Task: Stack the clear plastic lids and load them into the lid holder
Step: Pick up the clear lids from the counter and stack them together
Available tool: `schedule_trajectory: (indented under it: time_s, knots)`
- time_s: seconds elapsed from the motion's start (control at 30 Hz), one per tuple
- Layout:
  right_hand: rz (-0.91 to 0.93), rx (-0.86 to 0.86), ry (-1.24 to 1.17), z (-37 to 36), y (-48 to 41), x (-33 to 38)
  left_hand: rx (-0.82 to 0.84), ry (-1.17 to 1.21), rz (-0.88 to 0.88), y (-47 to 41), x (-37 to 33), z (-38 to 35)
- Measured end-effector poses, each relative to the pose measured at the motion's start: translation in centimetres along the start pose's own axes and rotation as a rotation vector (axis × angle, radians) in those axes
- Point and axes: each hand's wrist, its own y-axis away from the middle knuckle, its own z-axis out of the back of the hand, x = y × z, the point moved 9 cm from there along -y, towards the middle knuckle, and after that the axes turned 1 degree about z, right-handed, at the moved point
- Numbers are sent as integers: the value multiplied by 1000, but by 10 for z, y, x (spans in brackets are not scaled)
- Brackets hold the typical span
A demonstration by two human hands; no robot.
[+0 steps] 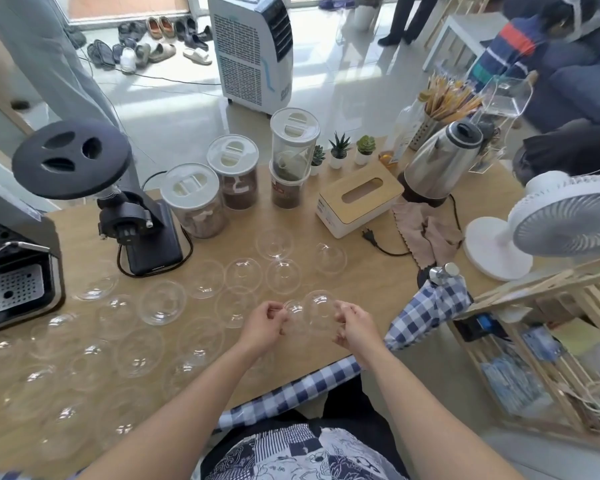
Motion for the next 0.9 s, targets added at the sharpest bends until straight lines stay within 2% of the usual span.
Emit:
schedule_trajectory:
  time_s: [0.17, 0.37, 0.53, 0.63, 0.8, 0.9]
  knots:
    - [-88, 20, -120, -11, -2, -22, -20, -105, -46, 11, -11, 3]
    - [-93, 39, -89, -28, -14, -29, -41, -315, -177, 25, -14, 25]
    - [-98, 7, -50, -36, -25, -40, -256, -464, -334, 37, -26, 59]
    - [-80, -4, -45, -38, -30, -43, -346, -595, -363, 39, -20, 76]
    - [-65, 30, 45, -36, -20, -34, -377, -909, -352, 44, -17, 80]
    - [40, -1, 241, -26, -12, -6, -362, -1001, -340, 44, -22, 76]
